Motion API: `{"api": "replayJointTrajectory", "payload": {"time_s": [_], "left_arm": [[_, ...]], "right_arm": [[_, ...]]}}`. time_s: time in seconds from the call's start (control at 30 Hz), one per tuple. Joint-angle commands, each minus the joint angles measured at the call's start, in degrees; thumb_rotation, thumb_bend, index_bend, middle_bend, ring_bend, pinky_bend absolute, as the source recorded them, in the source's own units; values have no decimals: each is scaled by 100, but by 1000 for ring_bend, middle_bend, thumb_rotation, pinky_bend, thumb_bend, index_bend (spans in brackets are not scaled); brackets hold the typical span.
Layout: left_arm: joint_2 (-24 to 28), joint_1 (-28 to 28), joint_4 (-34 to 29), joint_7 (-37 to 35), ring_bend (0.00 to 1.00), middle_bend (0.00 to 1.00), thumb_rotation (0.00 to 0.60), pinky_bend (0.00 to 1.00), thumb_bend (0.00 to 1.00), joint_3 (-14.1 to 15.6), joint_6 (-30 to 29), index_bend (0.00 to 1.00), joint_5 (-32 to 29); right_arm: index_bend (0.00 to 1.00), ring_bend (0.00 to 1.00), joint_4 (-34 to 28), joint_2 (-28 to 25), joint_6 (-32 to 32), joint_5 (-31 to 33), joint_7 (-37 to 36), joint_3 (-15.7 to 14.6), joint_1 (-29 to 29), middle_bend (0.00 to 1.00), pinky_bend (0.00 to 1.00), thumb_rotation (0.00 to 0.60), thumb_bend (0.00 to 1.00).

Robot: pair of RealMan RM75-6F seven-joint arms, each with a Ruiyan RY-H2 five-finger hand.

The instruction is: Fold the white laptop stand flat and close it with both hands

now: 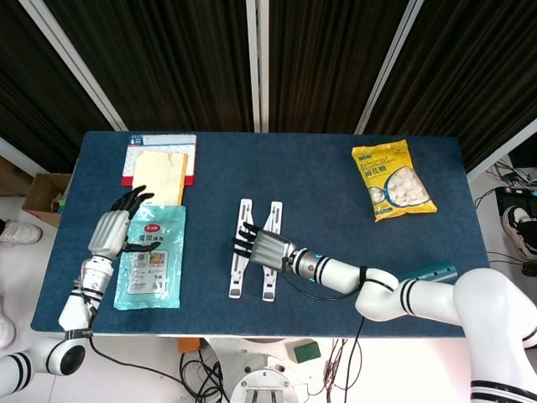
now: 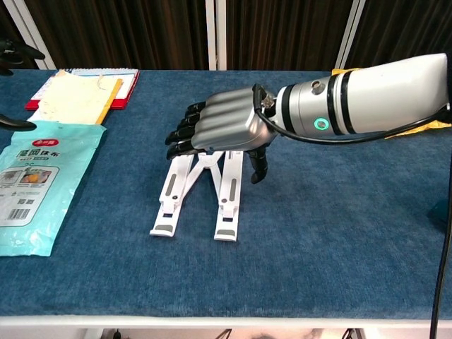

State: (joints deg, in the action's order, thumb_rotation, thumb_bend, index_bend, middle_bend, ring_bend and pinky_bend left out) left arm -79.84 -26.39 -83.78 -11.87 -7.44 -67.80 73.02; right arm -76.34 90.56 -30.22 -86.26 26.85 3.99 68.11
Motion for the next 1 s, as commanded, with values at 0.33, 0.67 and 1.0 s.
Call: {"api": "replayJointTrajectory", "payload": {"time_s": [0.33,0.67,1.0], "left_arm": [[6,140,145,-291,59,35,600,129,0,-43,18,150,67],[26,254,194,-388,59,33,600,128,0,-84,-21,150,74],[38,356,227,-518,59,33,600,128,0,-53,-43,149,168]], "right_arm": [[0,0,896,711,-80,-231,-606,-57,215,0,0,600,0],[0,0,1394,1067,188,-336,-1046,-49,556,14,0,600,0],[248,164,1712,1227,7,-486,-1778,-48,700,314,122,600,166]]}}
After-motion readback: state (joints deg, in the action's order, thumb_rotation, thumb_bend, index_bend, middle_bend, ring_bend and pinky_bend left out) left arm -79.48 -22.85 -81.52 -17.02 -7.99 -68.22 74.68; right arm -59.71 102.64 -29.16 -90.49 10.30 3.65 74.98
